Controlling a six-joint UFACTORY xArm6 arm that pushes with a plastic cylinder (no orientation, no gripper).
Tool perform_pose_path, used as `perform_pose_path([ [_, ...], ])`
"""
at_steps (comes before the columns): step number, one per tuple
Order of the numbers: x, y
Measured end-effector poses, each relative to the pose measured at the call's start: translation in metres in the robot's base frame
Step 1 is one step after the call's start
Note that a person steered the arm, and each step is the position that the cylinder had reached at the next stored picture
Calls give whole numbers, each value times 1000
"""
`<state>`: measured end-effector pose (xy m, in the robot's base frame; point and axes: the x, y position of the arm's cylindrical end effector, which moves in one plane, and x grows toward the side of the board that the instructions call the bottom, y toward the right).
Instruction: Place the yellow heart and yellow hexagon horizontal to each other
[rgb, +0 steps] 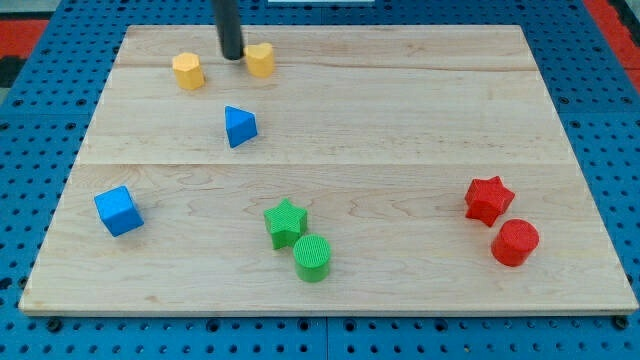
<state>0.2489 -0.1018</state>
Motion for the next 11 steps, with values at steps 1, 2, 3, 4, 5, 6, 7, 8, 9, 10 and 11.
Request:
perform_pose_path([
  [1, 26, 55],
  [2, 53, 45],
  [3, 81, -25],
  [4, 77, -108],
  [5, 37, -118],
  [6, 20, -86],
  [7, 20, 35],
  [8, 41, 79],
  [9, 46, 95],
  [10, 43, 124],
  [11, 30, 129],
])
